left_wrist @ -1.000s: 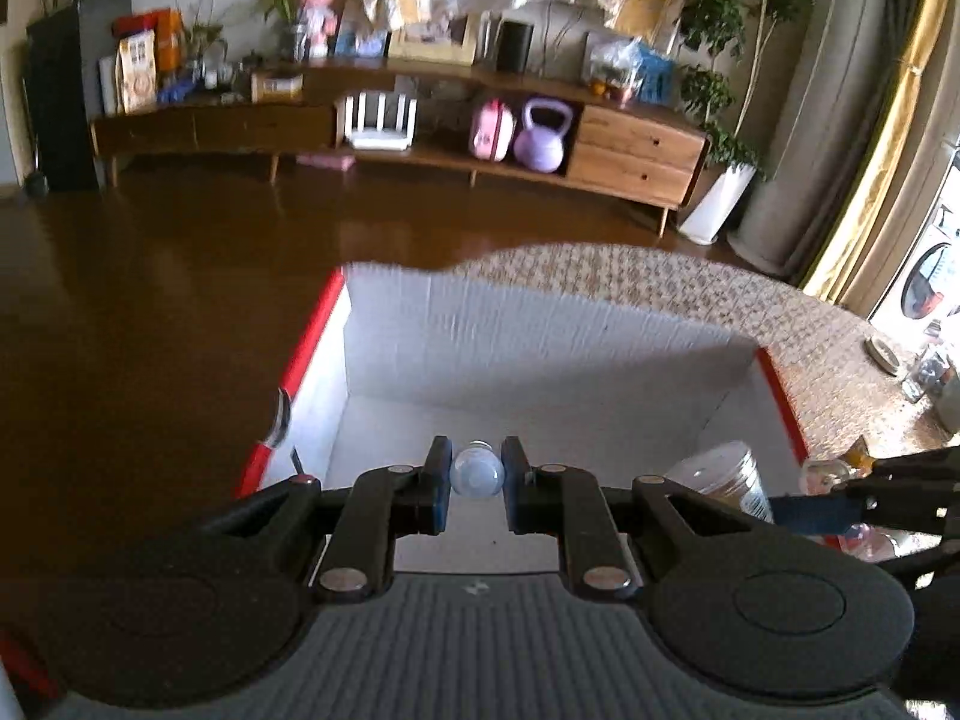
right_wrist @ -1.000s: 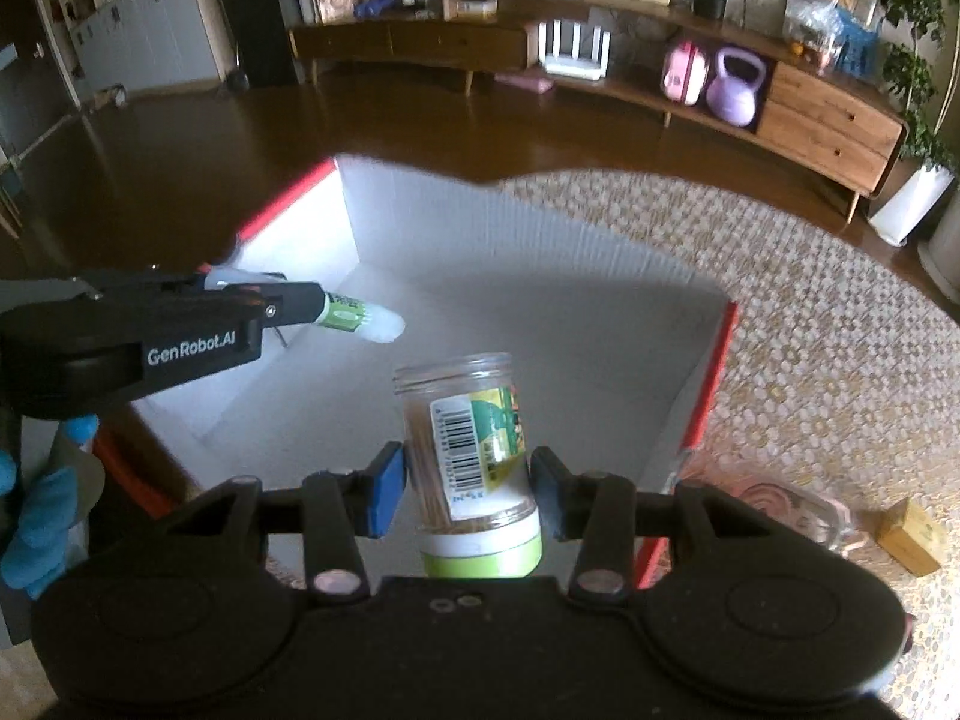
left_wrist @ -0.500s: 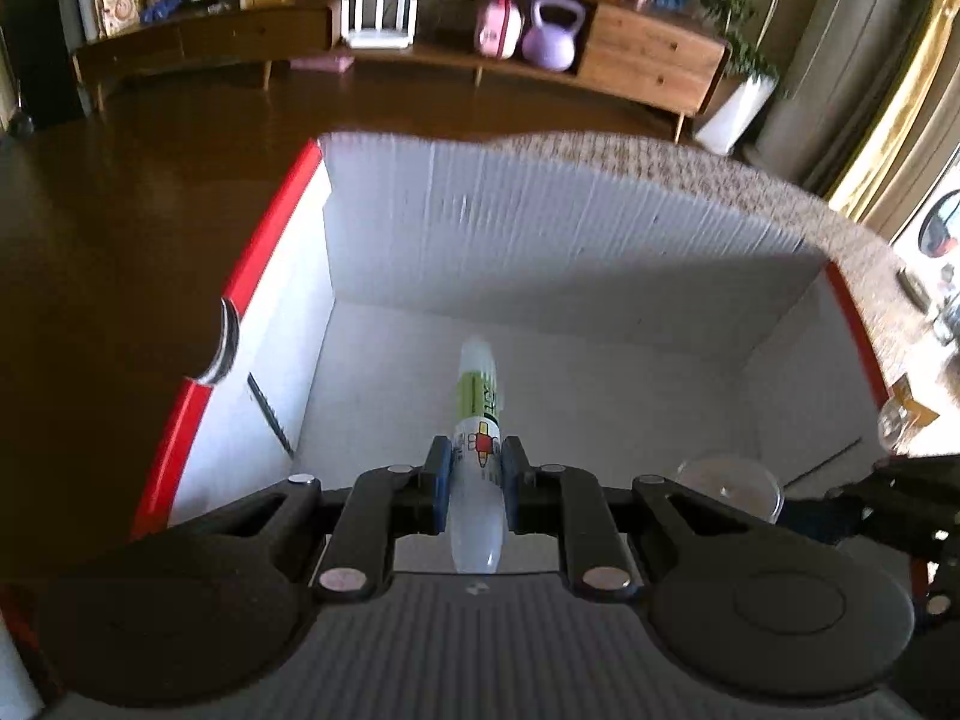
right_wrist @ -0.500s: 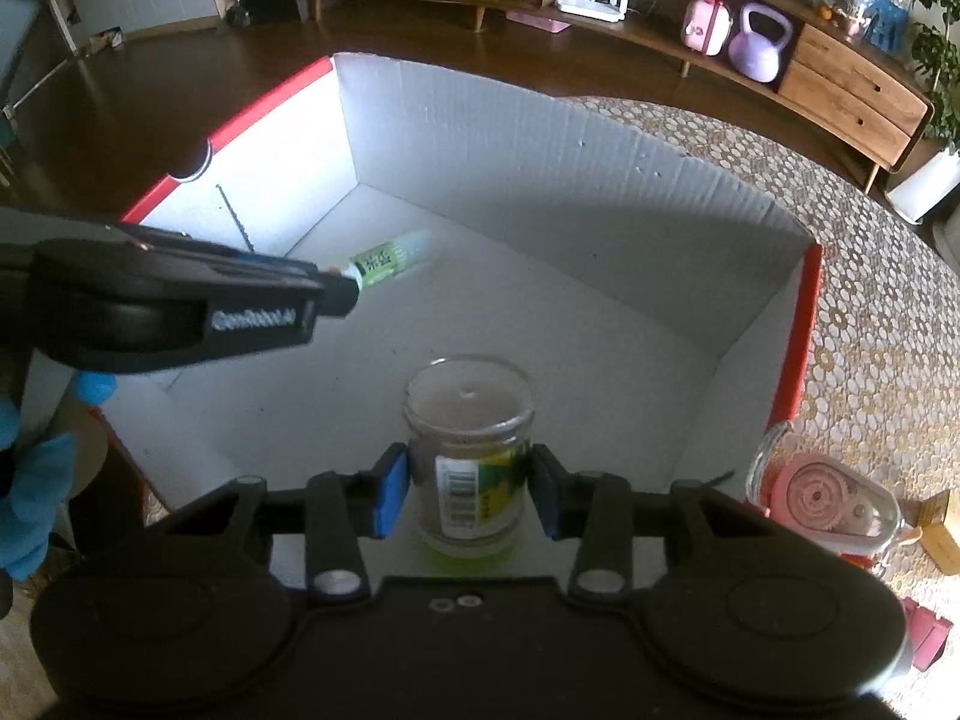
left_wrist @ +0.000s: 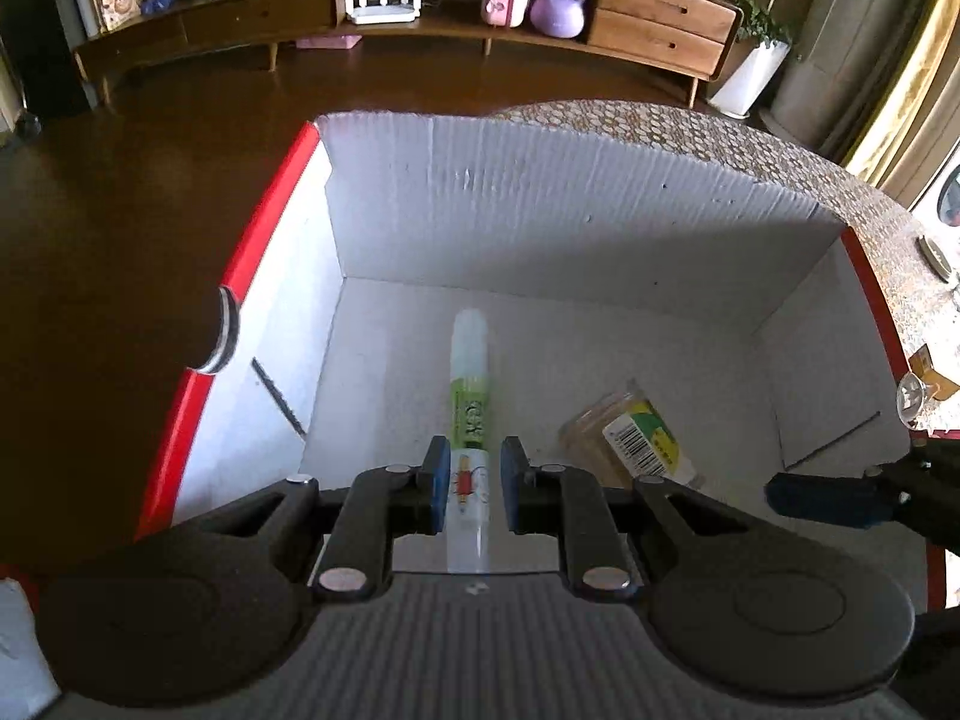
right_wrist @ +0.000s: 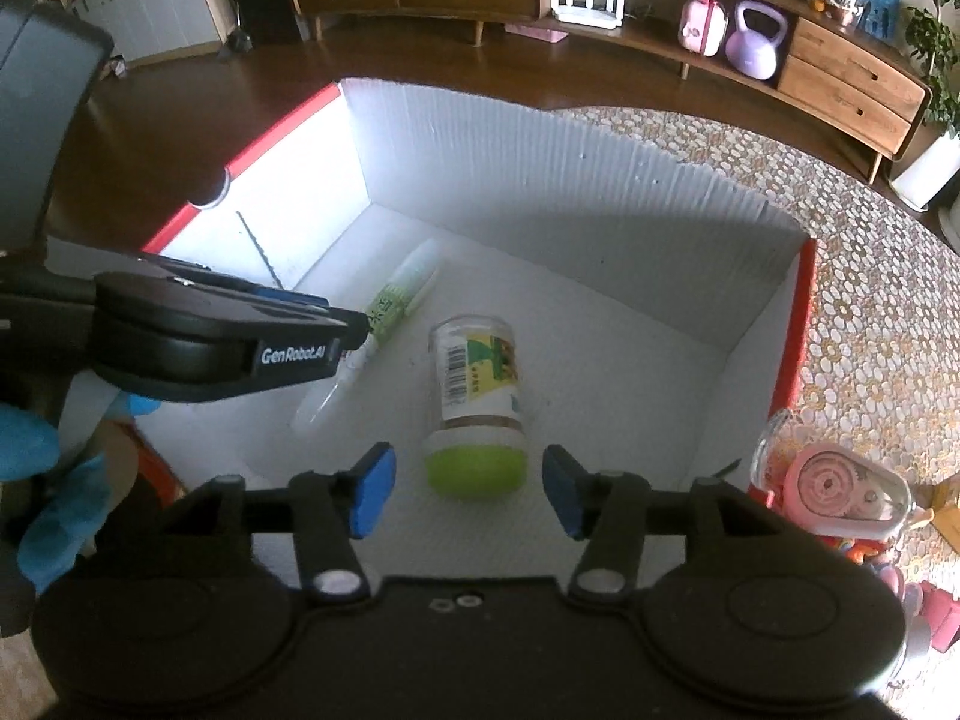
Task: Organize rigid objects
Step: 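Open the left tool to drop the marker while the right tool releases the jar, then move both tools back to the pile toward the green stick and clear bottle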
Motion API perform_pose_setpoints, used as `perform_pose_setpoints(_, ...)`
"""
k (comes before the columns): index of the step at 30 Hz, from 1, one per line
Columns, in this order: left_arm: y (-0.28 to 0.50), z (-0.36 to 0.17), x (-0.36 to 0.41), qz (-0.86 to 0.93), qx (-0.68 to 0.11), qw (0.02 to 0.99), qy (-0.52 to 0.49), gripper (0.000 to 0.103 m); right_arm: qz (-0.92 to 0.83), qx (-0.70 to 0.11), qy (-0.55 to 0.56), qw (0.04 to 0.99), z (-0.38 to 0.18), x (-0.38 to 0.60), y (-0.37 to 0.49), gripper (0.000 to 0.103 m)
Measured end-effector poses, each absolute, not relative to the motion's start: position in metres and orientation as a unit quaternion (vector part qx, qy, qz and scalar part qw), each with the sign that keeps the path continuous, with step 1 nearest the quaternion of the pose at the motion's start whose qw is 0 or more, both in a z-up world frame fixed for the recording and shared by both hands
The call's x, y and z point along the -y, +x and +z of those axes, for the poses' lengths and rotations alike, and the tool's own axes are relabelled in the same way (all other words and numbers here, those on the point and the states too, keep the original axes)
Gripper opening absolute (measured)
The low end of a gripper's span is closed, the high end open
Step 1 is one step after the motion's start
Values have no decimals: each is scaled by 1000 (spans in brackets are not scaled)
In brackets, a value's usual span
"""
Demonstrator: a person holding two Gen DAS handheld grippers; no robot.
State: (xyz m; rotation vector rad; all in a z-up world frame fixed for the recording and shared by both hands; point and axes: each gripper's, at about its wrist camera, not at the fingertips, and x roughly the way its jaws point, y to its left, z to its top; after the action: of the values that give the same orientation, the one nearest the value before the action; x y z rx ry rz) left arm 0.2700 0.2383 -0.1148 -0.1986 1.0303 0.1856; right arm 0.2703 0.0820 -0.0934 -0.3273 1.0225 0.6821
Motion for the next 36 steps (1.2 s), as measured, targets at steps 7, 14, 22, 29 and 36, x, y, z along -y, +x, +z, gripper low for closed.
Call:
perform_pose_setpoints(7, 256, -99, -234, 92, -475, 870, -95, 17, 324, -460, -140, 815, -74, -70, 259, 61)
perform_pose_setpoints(14, 236, -76, -222, 93, -454, 883, -78, 17, 331, -442, -123, 825, -53, -55, 244, 64)
perform_pose_setpoints(22, 210, -46, -202, 84, -427, 899, -57, 17, 340, -416, -96, 838, -27, -27, 224, 71)
perform_pose_setpoints(29, 187, -24, -184, 82, -399, 911, -54, 17, 346, -395, -80, 847, -11, -2, 206, 78)
perform_pose_setpoints(36, 166, -10, -163, 62, -385, 919, -52, 17, 351, -375, -59, 856, 3, 26, 185, 85)
